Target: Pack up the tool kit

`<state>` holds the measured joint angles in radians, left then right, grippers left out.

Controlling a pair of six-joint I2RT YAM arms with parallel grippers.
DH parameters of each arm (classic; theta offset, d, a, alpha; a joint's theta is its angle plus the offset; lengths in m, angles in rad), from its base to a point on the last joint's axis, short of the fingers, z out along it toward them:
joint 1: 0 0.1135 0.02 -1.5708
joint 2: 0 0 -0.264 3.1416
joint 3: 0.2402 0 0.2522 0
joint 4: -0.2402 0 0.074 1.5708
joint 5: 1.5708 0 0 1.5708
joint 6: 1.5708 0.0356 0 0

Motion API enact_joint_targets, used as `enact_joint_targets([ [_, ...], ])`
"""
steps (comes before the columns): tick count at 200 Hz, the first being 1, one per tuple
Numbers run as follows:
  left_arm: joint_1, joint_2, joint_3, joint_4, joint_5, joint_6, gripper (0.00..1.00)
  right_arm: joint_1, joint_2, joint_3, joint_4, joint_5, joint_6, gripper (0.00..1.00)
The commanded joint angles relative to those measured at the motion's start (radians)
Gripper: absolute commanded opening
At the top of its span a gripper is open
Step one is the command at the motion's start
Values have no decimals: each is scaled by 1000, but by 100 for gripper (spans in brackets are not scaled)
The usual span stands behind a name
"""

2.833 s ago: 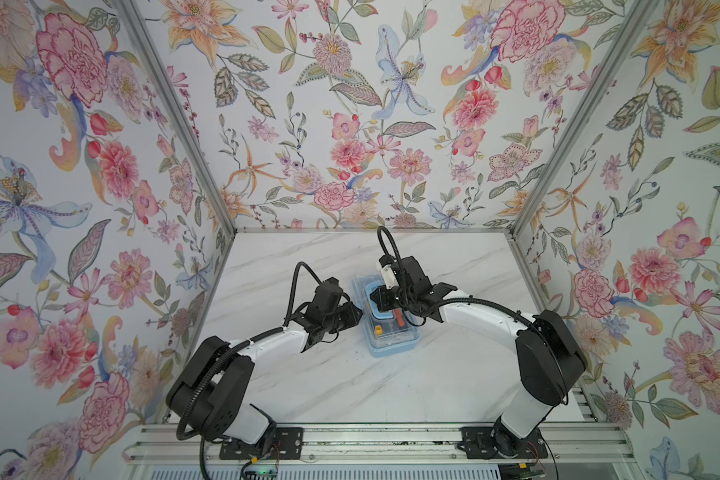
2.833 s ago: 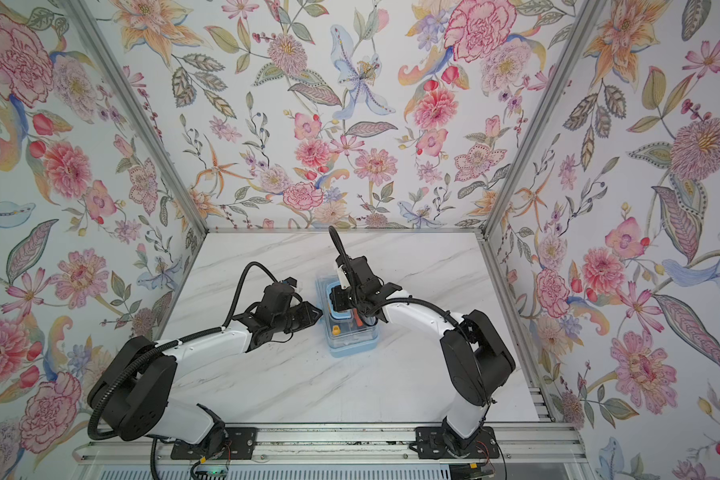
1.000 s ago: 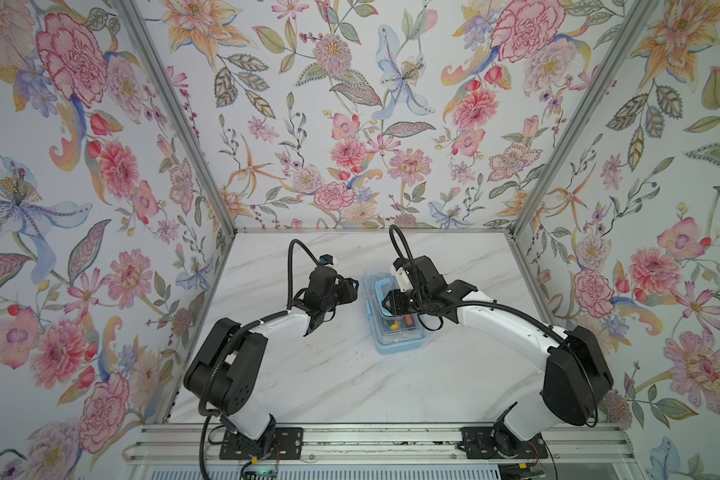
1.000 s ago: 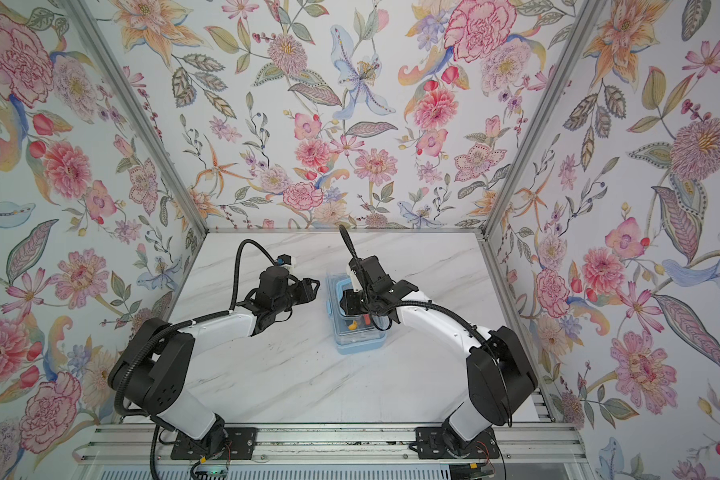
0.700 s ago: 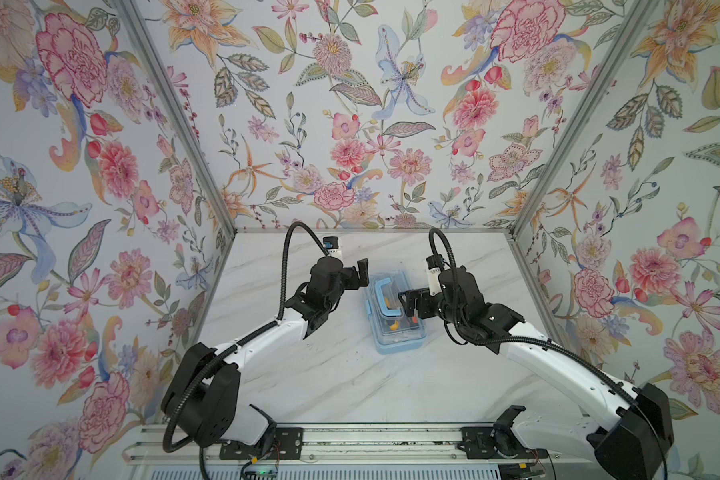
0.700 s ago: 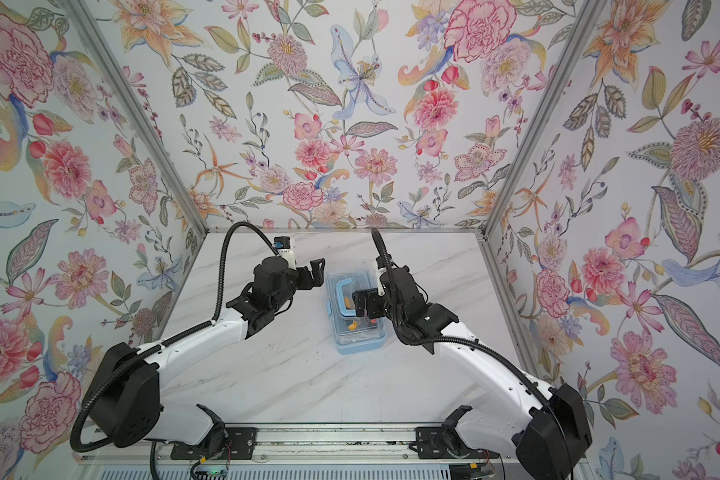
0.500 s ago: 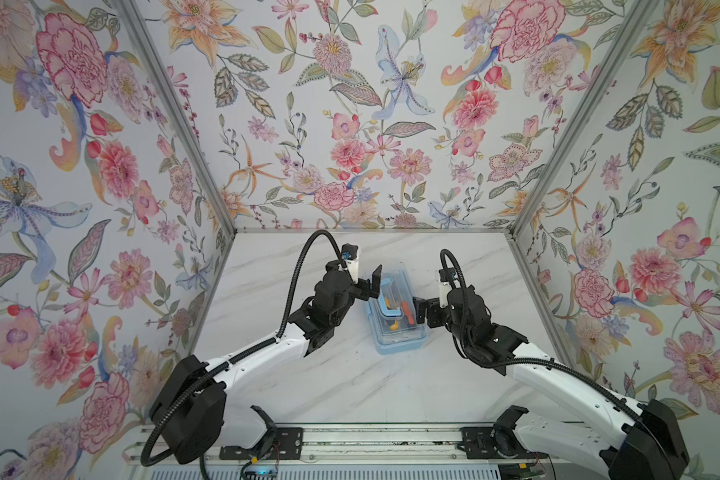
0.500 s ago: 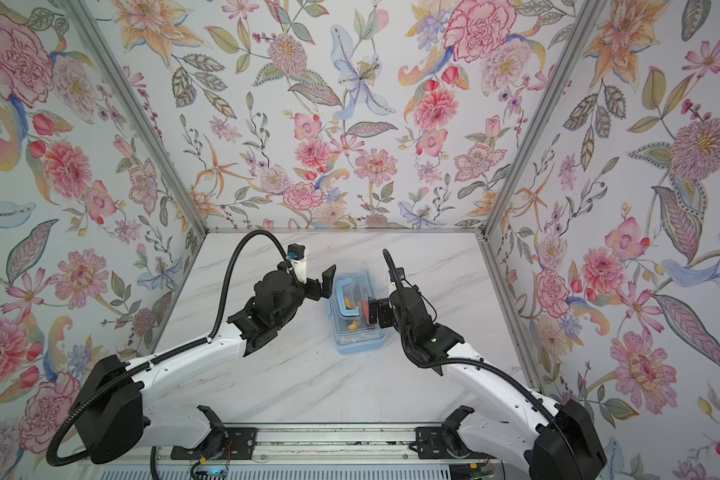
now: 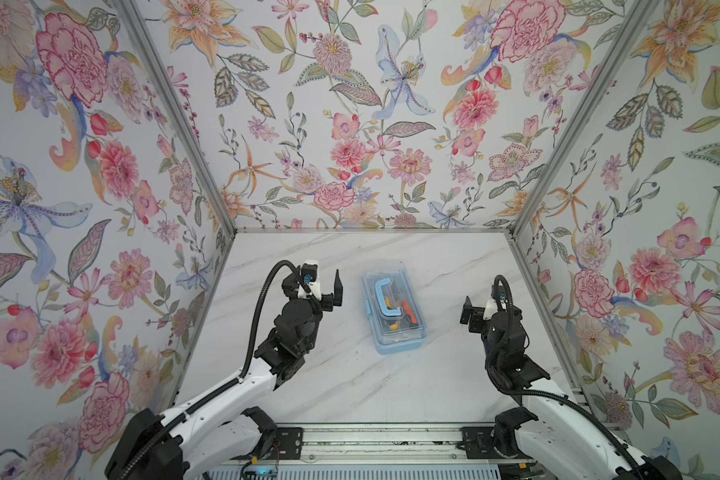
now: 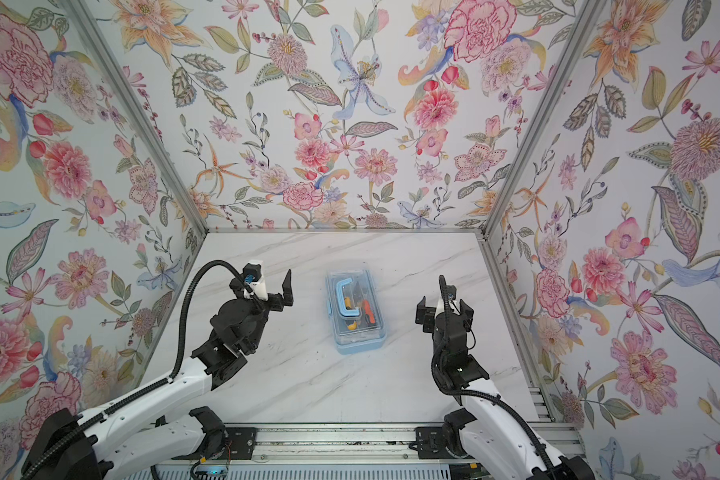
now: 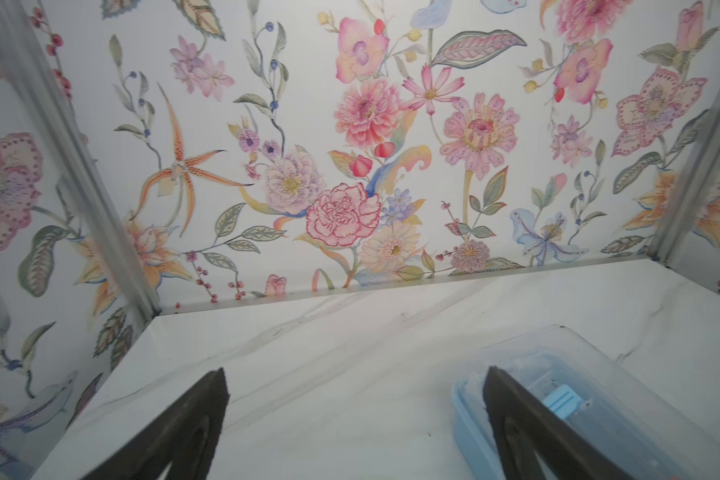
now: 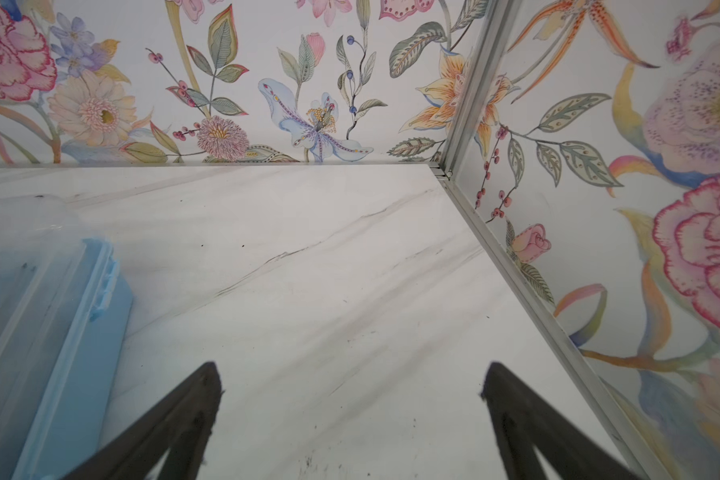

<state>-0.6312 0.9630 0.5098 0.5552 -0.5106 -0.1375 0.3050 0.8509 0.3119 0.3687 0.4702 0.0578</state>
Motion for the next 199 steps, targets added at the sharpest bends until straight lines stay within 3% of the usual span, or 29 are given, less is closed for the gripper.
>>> enact_joint_targets([
  [1, 103, -76, -115, 38, -85, -1, 99, -71, 108, -46, 215, -54, -4, 99],
  [22, 206, -113, -190, 94, -66, 20, 99, -135, 289, 17, 227, -12, -76, 99],
  [30, 240, -110, -227, 153, -63, 46, 99, -165, 347, 1, 309, -25, -59, 99],
  [39, 288, -91, -260, 209, -56, 49, 99, -216, 413, -69, 527, -101, -3, 99],
  [47, 336, -72, -278, 226, -13, 40, 99, -251, 494, -106, 712, -222, -45, 99],
  [69, 427, -39, -321, 284, 41, 15, 99, -215, 772, -152, 1122, -257, -138, 99],
  [75, 438, -27, -344, 311, 39, 20, 99, -176, 733, -131, 1023, -214, -159, 99],
  [82, 451, 0, -367, 364, 34, 19, 99, -178, 669, -91, 832, -256, -152, 99],
  [90, 471, 37, -376, 399, 45, 10, 99, -225, 701, -82, 860, -337, -134, 99],
  [97, 489, 82, -381, 439, 56, 3, 99, -230, 720, -72, 881, -321, -127, 99],
  [110, 512, 226, -415, 628, 47, -12, 99, -233, 684, -35, 746, -309, -107, 99],
  [119, 523, 360, -416, 786, 21, 23, 99, -240, 698, -35, 775, -325, -106, 99],
  [125, 511, 383, -393, 782, 1, 61, 99, -238, 699, -39, 784, -319, -109, 99],
  [138, 571, 439, -359, 730, 91, 7, 99, -231, 694, -43, 780, -303, -112, 99],
  [148, 570, 527, -365, 897, 119, 57, 99, -228, 697, -45, 791, -296, -114, 99],
  [160, 563, 521, -336, 758, 225, 69, 99, -221, 694, -51, 797, -282, -115, 99],
  [169, 563, 649, -356, 994, 202, 98, 99, -213, 698, -58, 819, -258, -120, 99],
  [173, 560, 642, -368, 1008, 204, 100, 99, -209, 701, -62, 830, -249, -122, 99],
  [185, 565, 541, -342, 795, 189, 53, 99, -202, 703, -66, 840, -234, -126, 99],
  [199, 560, 625, -335, 915, 196, 95, 99, -202, 704, -60, 833, -237, -126, 99],
])
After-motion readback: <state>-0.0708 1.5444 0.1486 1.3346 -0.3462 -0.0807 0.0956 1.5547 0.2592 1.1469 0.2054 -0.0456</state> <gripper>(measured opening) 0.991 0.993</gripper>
